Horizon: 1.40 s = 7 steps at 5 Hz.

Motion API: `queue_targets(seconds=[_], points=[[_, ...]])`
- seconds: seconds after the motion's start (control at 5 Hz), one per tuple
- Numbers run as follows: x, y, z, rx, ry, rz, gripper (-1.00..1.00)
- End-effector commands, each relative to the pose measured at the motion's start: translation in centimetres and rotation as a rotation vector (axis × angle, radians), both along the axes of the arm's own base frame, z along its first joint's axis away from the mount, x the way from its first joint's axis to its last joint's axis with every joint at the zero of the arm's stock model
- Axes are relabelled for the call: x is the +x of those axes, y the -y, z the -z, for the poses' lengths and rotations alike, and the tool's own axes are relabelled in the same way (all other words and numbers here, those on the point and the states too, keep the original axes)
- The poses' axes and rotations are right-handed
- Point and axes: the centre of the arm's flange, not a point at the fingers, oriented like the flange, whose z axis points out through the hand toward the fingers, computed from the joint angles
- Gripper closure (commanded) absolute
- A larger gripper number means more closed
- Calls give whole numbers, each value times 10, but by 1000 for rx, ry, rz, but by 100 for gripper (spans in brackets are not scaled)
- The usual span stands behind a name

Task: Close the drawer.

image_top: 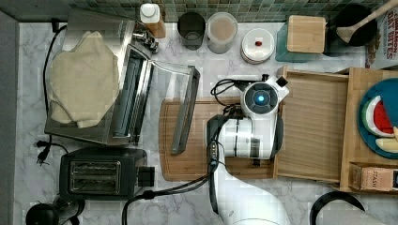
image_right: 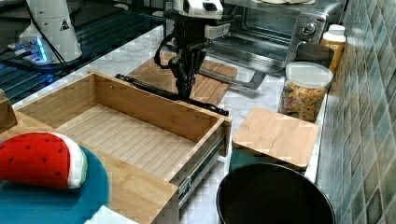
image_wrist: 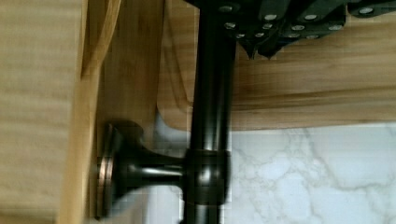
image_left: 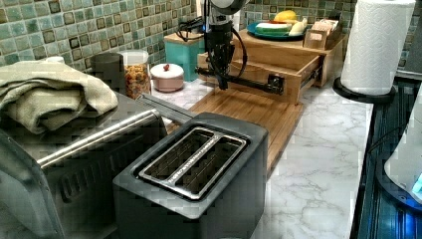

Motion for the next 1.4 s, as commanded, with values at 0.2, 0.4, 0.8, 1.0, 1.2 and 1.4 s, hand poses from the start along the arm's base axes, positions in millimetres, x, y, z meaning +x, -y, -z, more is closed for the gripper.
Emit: queue_targets(seconds=[0.2, 0.4, 0.8, 1.0, 1.2, 1.4], points=[[-52, 238, -79, -93, 45, 208, 100], [-68, 273, -82, -132, 82, 205, 100], [-82, 323, -91, -219, 95, 226, 100], [-89, 347, -108, -236, 68, 248, 100], [-93, 349, -118, -274, 60, 226, 100], [-93, 349, -118, -274, 60, 226, 100]])
